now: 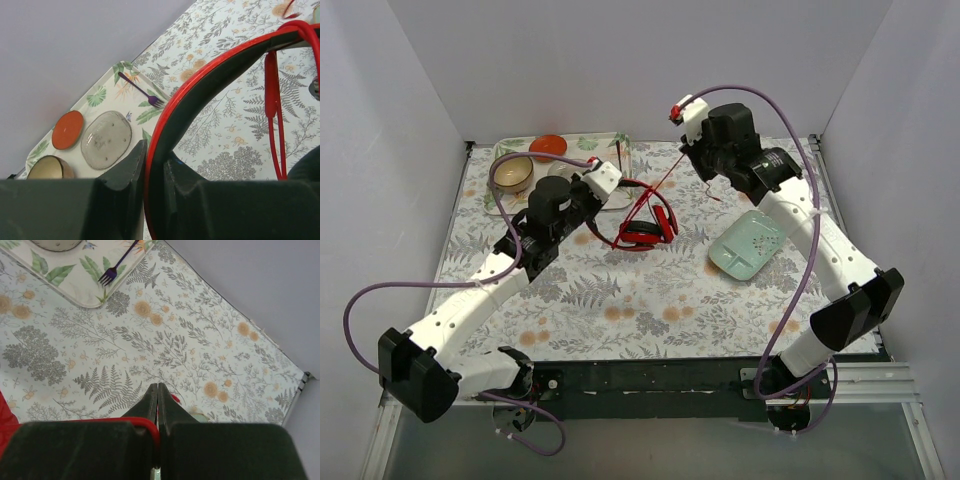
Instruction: Wrap the headphones
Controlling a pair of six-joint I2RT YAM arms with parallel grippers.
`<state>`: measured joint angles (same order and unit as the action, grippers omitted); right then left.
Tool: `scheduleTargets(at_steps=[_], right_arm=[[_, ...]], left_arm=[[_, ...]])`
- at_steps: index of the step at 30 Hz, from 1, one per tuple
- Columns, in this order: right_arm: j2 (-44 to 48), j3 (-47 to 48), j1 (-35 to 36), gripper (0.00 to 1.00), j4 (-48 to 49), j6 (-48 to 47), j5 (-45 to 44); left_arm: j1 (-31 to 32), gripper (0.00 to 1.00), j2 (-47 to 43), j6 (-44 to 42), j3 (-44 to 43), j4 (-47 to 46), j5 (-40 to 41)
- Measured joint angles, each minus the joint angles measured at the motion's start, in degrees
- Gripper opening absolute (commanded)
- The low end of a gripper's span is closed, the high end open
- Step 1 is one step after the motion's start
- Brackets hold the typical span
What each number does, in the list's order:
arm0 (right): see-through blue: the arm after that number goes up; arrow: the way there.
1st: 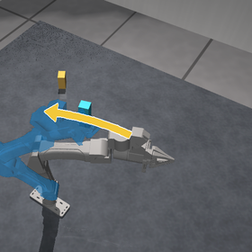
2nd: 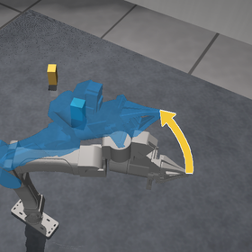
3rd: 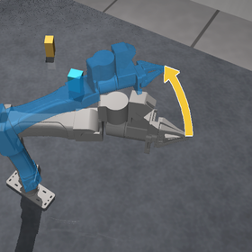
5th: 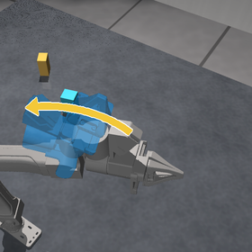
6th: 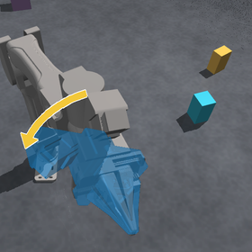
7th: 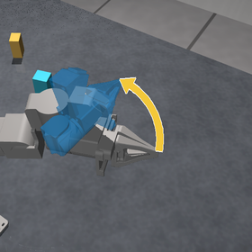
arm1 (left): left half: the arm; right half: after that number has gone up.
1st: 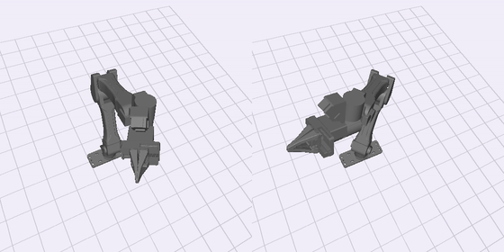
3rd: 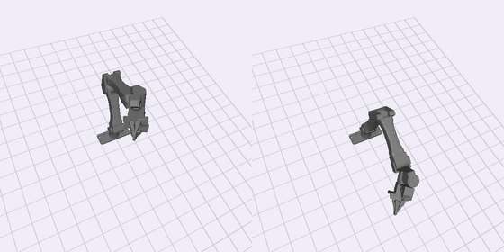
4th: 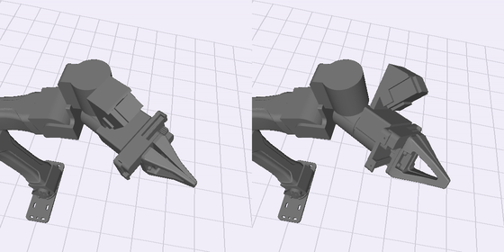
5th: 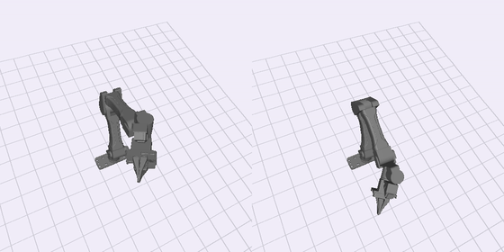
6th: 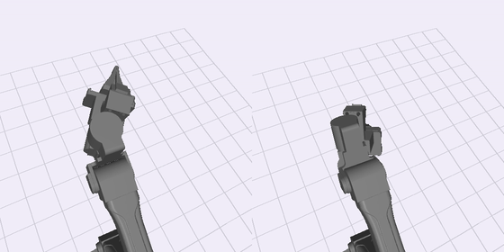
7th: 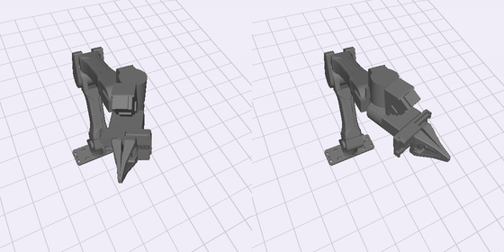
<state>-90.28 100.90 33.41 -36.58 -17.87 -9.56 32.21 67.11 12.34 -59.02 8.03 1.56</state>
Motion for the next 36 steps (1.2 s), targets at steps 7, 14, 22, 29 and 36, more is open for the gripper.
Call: scheduleTargets(at_steps=[7,14,22,29,36], right_arm=[[0.02,-0.33,-4.52,0.01,0.26,2.60,9.11],[2.23,-6.08,-5.40,0.01,5.95,2.71,17.97],[6.16,-16.00,-7.87,0.02,21.05,4.63,31.71],[8.83,-30.69,-8.76,0.15,45.92,17.88,40.13],[6.75,-43.63,-8.74,0.25,69.44,35.21,37.22]], left_arm=[[1.36,0.00,-0.85,0.50,0.37,0.94,1.40],[1.38,0.00,0.04,7.21,-6.91,12.85,-7.48],[1.29,0.00,0.50,16.81,-19.67,22.91,-15.19],[1.31,0.00,1.07,19.26,-27.91,28.15,-15.08],[1.40,0.00,1.90,19.74,-34.95,27.45,-15.30]])
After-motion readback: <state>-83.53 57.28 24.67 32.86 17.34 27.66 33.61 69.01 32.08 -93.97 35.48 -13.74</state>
